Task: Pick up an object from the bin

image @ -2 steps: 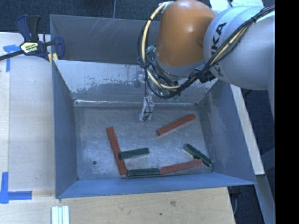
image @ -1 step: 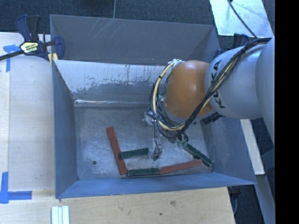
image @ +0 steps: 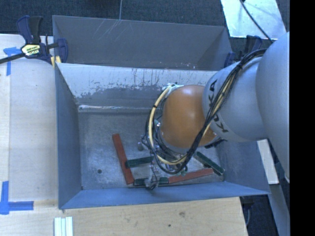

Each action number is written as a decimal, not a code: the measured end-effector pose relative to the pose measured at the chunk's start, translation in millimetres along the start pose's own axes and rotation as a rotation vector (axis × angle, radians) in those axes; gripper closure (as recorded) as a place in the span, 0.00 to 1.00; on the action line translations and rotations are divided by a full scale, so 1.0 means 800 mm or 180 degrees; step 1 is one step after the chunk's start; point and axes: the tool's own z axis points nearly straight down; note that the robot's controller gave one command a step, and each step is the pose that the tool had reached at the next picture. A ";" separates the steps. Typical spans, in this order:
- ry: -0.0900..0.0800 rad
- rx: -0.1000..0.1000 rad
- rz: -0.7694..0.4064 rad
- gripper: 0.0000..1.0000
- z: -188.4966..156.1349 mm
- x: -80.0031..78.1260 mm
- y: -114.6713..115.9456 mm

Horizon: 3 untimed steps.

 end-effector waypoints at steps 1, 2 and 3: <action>-0.0011 0.0004 0.0487 0.00 0.026 0.000 -0.067; -0.0031 -0.0002 0.0218 0.00 0.025 -0.018 0.015; -0.0010 -0.0002 0.0237 1.00 0.022 -0.017 0.013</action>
Offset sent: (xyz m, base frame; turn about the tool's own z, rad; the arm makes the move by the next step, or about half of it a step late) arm 0.0041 -0.0524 -0.0208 0.1536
